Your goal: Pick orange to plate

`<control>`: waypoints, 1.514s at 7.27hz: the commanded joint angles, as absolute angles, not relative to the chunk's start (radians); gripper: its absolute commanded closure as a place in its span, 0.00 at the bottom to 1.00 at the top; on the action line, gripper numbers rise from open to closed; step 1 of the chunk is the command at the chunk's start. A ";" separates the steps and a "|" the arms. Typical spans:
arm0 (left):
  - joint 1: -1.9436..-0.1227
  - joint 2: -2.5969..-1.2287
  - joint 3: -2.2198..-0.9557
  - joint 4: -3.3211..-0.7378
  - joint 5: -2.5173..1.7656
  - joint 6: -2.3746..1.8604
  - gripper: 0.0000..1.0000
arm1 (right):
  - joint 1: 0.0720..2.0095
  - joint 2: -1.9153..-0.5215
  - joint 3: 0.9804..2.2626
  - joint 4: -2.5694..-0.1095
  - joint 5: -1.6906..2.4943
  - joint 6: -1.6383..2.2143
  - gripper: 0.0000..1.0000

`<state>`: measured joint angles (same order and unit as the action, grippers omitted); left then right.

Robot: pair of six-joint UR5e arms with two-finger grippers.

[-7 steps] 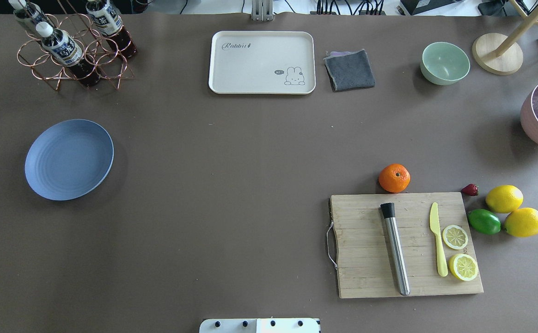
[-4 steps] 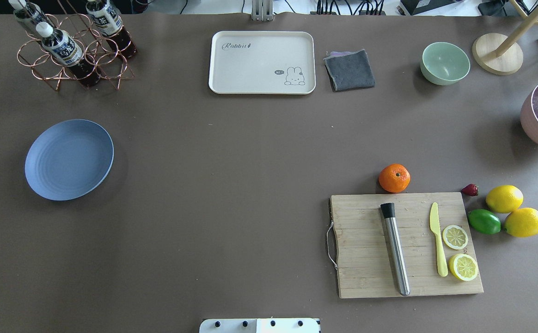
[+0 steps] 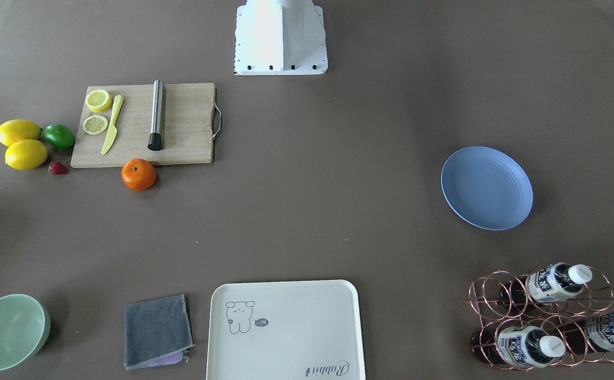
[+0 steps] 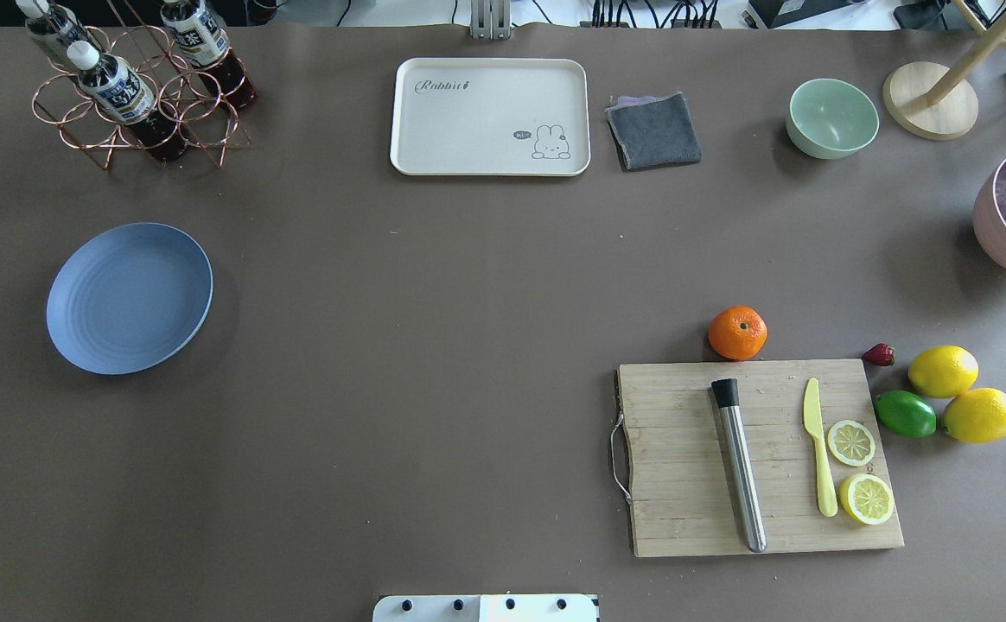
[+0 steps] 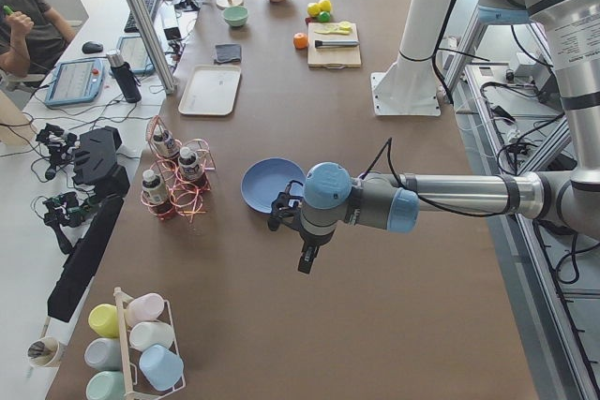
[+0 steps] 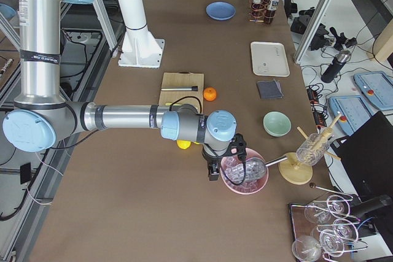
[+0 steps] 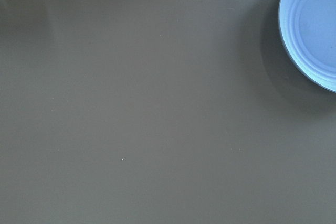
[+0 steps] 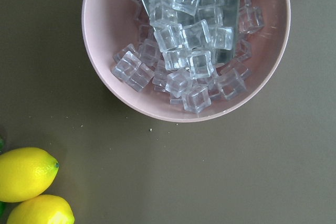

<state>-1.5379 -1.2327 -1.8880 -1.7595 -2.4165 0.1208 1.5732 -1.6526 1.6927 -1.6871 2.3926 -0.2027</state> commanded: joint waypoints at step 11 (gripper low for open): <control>-1.016 -1.538 -1.494 -2.458 -2.240 -0.771 0.03 | 1.531 -1.655 1.723 -1.591 2.542 -0.173 0.00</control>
<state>-1.0949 -1.4610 -1.5967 -2.3693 -2.2960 -0.6641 1.5413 -1.6532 1.7204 -1.6024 2.5370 -0.1754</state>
